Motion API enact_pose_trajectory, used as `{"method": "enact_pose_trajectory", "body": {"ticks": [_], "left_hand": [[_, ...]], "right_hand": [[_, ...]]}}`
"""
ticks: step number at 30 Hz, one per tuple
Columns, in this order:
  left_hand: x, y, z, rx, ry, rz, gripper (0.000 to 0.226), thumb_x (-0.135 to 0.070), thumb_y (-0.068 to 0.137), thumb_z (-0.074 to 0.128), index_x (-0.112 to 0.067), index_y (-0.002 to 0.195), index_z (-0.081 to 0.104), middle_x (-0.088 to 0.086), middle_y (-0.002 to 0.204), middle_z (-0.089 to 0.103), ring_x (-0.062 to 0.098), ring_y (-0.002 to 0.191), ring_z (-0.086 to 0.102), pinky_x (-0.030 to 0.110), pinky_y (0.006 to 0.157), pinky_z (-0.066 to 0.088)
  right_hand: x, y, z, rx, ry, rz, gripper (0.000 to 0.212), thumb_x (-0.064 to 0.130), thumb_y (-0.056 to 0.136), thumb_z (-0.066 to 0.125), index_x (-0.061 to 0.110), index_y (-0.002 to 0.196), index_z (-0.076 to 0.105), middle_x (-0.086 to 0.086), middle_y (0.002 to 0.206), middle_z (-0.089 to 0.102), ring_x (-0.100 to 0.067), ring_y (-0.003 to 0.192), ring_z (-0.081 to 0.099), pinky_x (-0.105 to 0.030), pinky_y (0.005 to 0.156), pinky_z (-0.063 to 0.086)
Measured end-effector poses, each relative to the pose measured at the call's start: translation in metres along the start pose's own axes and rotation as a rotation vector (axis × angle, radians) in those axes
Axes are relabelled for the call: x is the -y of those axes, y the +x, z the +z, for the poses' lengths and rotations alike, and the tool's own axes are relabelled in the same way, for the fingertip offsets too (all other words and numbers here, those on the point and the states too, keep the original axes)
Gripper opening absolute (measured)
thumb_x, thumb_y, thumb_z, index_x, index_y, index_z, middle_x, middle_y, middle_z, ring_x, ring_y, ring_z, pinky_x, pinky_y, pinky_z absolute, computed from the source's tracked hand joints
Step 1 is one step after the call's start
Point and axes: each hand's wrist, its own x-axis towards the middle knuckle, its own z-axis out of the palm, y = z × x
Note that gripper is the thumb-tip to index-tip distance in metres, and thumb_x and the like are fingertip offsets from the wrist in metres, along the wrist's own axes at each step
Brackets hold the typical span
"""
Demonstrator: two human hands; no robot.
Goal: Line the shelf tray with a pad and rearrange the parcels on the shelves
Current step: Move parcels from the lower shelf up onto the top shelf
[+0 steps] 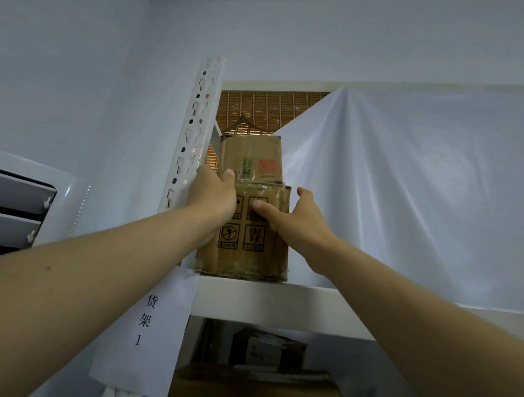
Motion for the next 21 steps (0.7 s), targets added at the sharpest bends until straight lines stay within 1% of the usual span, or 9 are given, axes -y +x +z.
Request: {"method": "enact_pose_trajectory", "body": {"ticks": [2,5,7,10,14,16,18,19,21], "left_hand": [[-0.003,-0.011,-0.002,-0.050,0.040,0.033,0.052,-0.033,0.107,0.033,-0.012,0.153,0.023,0.011,0.151,0.042,0.029,0.134,0.045,0.033,0.088,0.037],[-0.007,-0.026,-0.004,-0.153,0.119,0.117,0.053,-0.033,0.106,0.038,-0.015,0.153,0.023,0.008,0.154,0.038,0.029,0.137,0.041,0.040,0.103,0.039],[-0.008,-0.041,-0.002,-0.215,0.166,0.188,0.054,-0.033,0.104,0.043,-0.016,0.152,0.027,0.007,0.154,0.035,0.026,0.140,0.036,0.041,0.108,0.036],[-0.008,-0.070,0.007,-0.268,0.209,0.301,0.048,-0.031,0.100,0.050,-0.017,0.144,0.036,0.008,0.148,0.034,0.023,0.136,0.032,0.034,0.105,0.034],[-0.009,-0.119,0.028,-0.229,0.183,0.385,0.038,-0.027,0.097,0.055,-0.016,0.132,0.043,0.008,0.138,0.037,0.022,0.127,0.036,0.035,0.105,0.038],[-0.011,-0.147,0.042,-0.199,0.164,0.396,0.036,-0.025,0.095,0.057,-0.015,0.128,0.046,0.007,0.134,0.039,0.023,0.125,0.039,0.033,0.102,0.037],[-0.016,-0.178,0.060,-0.159,0.130,0.384,0.035,-0.024,0.094,0.059,-0.015,0.125,0.047,0.001,0.126,0.038,0.020,0.119,0.042,0.036,0.100,0.042],[-0.018,-0.195,0.069,-0.130,0.112,0.362,0.034,-0.023,0.094,0.060,-0.015,0.125,0.048,-0.004,0.122,0.035,0.017,0.115,0.041,0.036,0.097,0.044],[-0.022,-0.229,0.087,-0.049,0.076,0.290,0.033,-0.018,0.095,0.059,-0.014,0.125,0.048,-0.007,0.118,0.032,0.014,0.112,0.040,0.031,0.093,0.043]], "right_hand": [[0.001,-0.008,-0.009,-0.009,-0.032,-0.006,0.099,0.042,0.089,0.074,0.015,0.159,0.010,-0.008,0.156,0.037,-0.022,0.132,0.047,-0.026,0.086,0.041],[0.002,-0.020,-0.018,-0.037,-0.083,-0.047,0.094,0.042,0.089,0.073,0.016,0.159,0.015,-0.009,0.159,0.032,-0.027,0.142,0.039,-0.030,0.092,0.038],[0.001,-0.032,-0.026,-0.056,-0.106,-0.090,0.088,0.042,0.090,0.072,0.019,0.157,0.020,-0.007,0.158,0.034,-0.025,0.139,0.043,-0.029,0.089,0.040],[-0.006,-0.060,-0.045,-0.126,-0.156,-0.203,0.073,0.041,0.092,0.069,0.023,0.152,0.032,-0.002,0.148,0.043,-0.018,0.126,0.051,-0.026,0.090,0.044],[-0.022,-0.108,-0.082,-0.204,-0.210,-0.364,0.053,0.034,0.094,0.066,0.024,0.142,0.044,0.006,0.131,0.050,-0.004,0.107,0.051,-0.011,0.083,0.041],[-0.033,-0.135,-0.108,-0.199,-0.254,-0.398,0.049,0.028,0.095,0.065,0.023,0.140,0.047,0.007,0.126,0.050,-0.003,0.106,0.050,-0.010,0.084,0.042],[-0.050,-0.162,-0.138,-0.179,-0.294,-0.396,0.047,0.023,0.094,0.066,0.021,0.138,0.049,0.007,0.123,0.051,-0.005,0.107,0.052,-0.008,0.085,0.042],[-0.061,-0.175,-0.152,-0.164,-0.314,-0.384,0.046,0.023,0.094,0.066,0.022,0.137,0.050,0.008,0.122,0.051,-0.005,0.107,0.052,-0.006,0.086,0.042],[-0.085,-0.203,-0.181,-0.118,-0.379,-0.350,0.044,0.024,0.093,0.067,0.026,0.134,0.051,0.011,0.121,0.051,-0.002,0.108,0.052,-0.008,0.088,0.043]]}}
